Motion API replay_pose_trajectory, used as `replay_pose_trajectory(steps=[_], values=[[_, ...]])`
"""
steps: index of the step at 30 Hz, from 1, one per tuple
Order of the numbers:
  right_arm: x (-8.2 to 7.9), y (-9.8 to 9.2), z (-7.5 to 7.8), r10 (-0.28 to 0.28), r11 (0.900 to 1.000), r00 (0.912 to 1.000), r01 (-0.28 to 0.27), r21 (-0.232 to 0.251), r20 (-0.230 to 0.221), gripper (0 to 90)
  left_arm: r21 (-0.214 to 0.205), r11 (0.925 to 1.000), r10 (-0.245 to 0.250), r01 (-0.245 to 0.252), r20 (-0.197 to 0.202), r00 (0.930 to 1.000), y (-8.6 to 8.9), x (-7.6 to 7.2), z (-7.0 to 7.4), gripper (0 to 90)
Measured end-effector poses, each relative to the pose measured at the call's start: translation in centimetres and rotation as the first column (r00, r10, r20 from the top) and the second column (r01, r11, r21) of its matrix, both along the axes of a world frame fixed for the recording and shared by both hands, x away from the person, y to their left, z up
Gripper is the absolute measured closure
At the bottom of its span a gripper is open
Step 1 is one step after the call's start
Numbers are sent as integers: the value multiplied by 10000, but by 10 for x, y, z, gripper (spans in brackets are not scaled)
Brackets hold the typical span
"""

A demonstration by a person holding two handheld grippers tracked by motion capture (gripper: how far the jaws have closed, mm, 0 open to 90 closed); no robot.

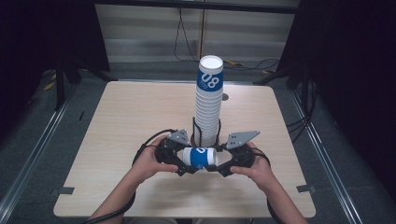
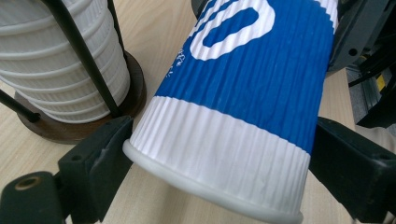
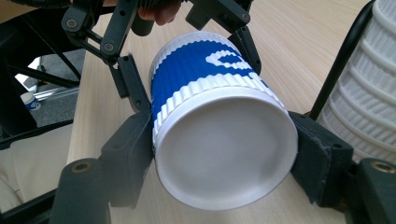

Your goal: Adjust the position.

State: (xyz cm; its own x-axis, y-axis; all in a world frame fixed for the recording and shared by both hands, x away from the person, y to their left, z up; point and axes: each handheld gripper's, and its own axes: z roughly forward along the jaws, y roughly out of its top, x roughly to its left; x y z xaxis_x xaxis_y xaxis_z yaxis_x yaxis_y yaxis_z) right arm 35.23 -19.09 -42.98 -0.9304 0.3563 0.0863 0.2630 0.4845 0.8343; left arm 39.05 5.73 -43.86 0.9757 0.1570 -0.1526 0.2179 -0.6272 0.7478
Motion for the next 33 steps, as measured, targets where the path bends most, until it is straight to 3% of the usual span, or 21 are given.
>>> replay_pose_trajectory(steps=[5,9,12,13,20,31,33], values=[[0,1,0,55,10000,10000,-55,30,-36,275,-131,9999,34,-34,45,10000,-1,-1,0,85],[0,2,-1,112,9999,9999,-112,22,17,274,-455,9988,164,-177,-283,9995,-1,1,2,70],[0,4,-1,140,9999,9999,-140,-34,29,274,-175,9997,158,-163,-263,9995,-1,1,4,69],[0,4,-1,143,9999,9999,-143,-50,37,274,-314,9994,148,-154,-210,9997,-2,1,3,69],[0,3,-3,212,9998,9998,-212,14,-44,275,10,9999,-113,113,-28,9999,0,0,5,100],[1,2,-7,299,9992,9995,-296,265,-83,259,218,9995,-214,217,-115,9997,2,-3,11,155],[0,3,-5,302,9995,9995,-302,135,-18,259,304,9991,-299,300,-41,9995,2,-2,12,159]])
